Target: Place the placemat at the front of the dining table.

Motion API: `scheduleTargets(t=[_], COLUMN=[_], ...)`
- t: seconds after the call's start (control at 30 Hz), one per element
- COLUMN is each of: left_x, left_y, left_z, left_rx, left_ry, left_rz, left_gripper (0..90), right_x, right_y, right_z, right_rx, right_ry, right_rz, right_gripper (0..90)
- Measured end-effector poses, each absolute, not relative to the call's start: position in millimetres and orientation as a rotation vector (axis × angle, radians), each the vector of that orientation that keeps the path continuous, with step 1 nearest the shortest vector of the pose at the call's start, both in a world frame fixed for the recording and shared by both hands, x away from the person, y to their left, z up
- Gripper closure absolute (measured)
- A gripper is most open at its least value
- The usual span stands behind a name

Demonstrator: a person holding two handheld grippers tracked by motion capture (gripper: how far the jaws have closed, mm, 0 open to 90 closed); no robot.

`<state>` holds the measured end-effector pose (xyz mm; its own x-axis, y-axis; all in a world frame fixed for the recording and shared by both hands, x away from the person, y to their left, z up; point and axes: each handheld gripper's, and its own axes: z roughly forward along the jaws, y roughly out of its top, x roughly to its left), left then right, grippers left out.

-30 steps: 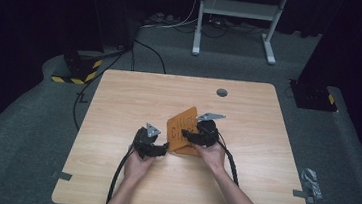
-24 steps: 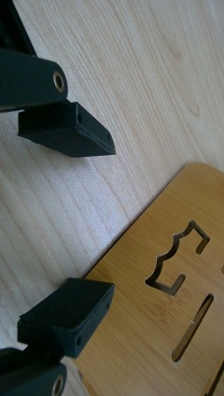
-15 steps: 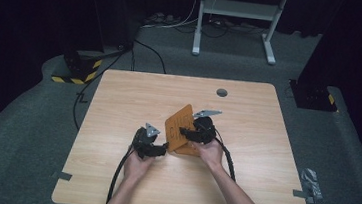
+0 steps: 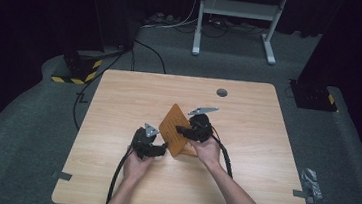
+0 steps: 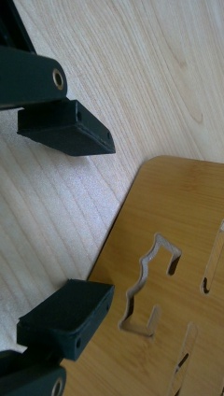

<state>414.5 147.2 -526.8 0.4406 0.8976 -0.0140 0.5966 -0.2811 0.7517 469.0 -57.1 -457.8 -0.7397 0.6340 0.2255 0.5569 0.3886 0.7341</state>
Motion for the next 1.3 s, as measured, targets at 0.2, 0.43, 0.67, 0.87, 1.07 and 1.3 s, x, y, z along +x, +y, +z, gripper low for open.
scheduleTargets(t=[0.2, 0.43, 0.67, 0.87, 1.07, 1.3], left_x=[414, 413, 413, 413, 413, 413], left_y=[146, 146, 147, 147, 146, 146], left_z=[-527, -527, -527, -527, -527, -527], left_rx=[2.0, 1.985, 2.006, 2.0, 1.994, 1.992], left_ry=[1.249, 1.262, 1.243, 1.252, 1.255, 1.258], left_rz=[0.56, 0.551, 0.557, 0.558, 0.557, 0.556], left_gripper=[27.1, 27.0, 27.9, 27.6, 27.4, 27.2], right_x=[467, 459, 452, 451, 451, 449], right_y=[-54, -46, -51, -63, -79, -87], right_z=[-451, -444, -428, -418, -409, -406], right_rx=[1.076, 1.023, 0.949, 0.938, 0.942, 0.92], right_ry=[2.581, 2.588, 2.513, 2.485, 2.454, 2.455], right_rz=[1.324, 1.3, 1.33, 1.348, 1.347, 1.313], right_gripper=[84.8, 86.4, 86.5, 86.5, 86.5, 86.6])
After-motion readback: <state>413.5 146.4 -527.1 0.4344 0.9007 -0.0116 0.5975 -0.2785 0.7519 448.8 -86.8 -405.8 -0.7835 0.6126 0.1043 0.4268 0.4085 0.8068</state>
